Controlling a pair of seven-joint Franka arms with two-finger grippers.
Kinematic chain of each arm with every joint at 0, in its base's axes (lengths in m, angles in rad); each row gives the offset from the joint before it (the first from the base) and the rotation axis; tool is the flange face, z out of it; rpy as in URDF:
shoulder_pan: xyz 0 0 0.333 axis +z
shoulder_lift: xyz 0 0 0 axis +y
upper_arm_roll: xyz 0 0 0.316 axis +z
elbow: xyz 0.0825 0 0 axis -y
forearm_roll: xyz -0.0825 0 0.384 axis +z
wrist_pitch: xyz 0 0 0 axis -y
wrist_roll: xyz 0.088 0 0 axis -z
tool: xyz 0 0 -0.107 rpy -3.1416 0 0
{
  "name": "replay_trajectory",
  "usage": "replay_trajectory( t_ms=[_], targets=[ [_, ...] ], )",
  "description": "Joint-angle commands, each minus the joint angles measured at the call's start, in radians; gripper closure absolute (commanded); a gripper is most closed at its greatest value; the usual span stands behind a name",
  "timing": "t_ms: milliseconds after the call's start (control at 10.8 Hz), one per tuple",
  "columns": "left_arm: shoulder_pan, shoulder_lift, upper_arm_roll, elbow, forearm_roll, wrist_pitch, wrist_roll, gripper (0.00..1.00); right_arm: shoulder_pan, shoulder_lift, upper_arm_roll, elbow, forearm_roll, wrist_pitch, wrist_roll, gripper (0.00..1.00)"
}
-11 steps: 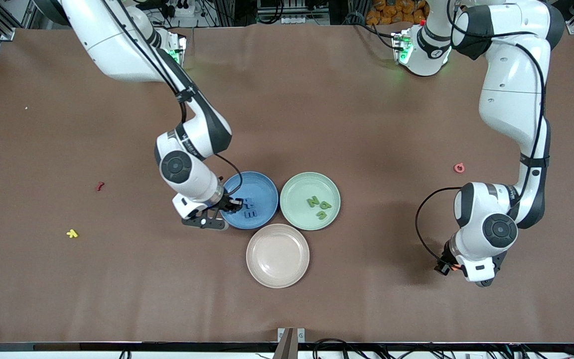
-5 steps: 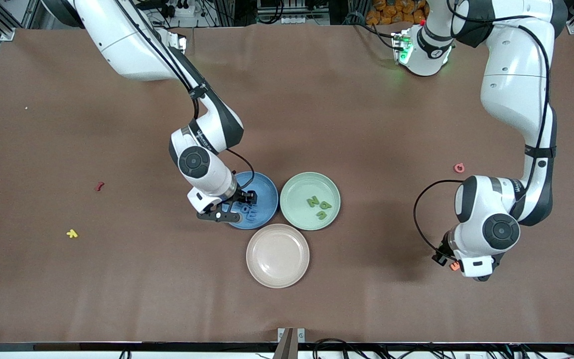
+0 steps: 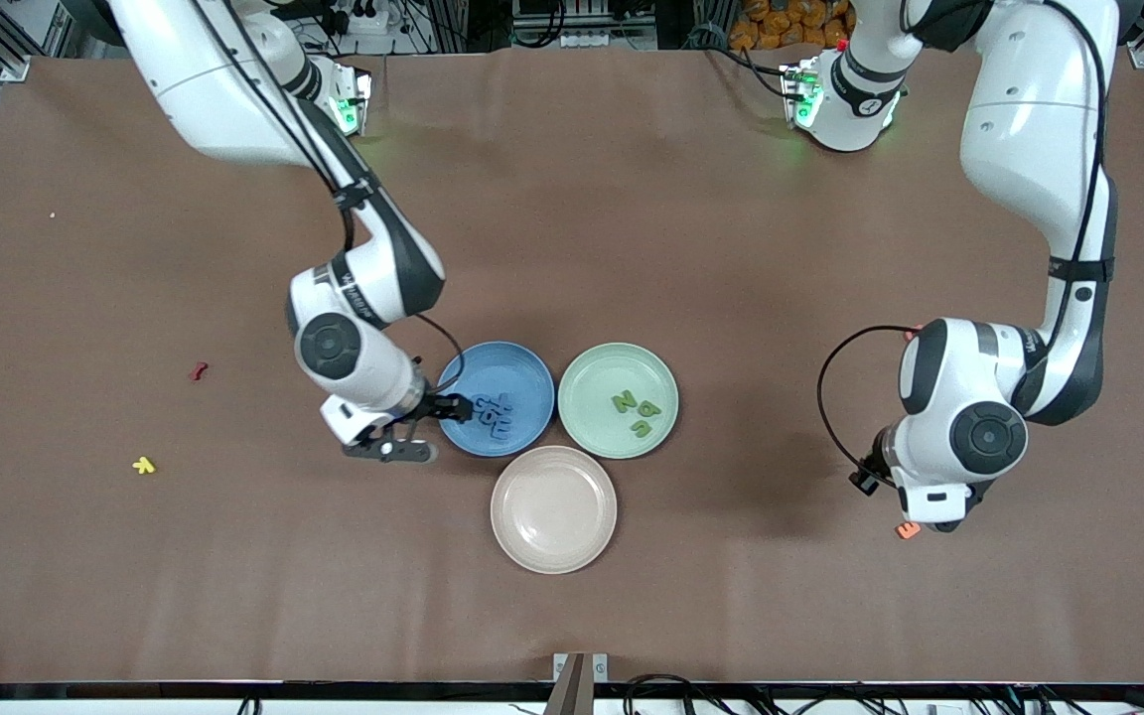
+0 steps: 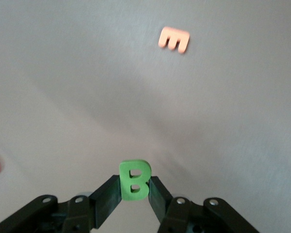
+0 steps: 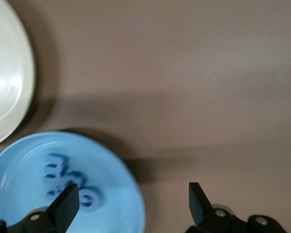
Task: Sort letters by color into matching plates
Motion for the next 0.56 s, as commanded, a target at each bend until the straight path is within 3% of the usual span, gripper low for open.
replay_trajectory(
  t_ms=[0,465],
  targets=[
    [-0.047,-0.123,-0.024,-0.161,0.021,0.001,-0.016,1.0,-0.132,-0.034,0.012,-0.01,-0.069,-0.026,-0.079,0.0],
    [-0.172,-0.115,-0.027,-0.116,0.002,-0.008,-0.149,1.0,-0.336,-0.046,0.012,0.022,-0.138,-0.026,-0.203,0.0]
  ],
)
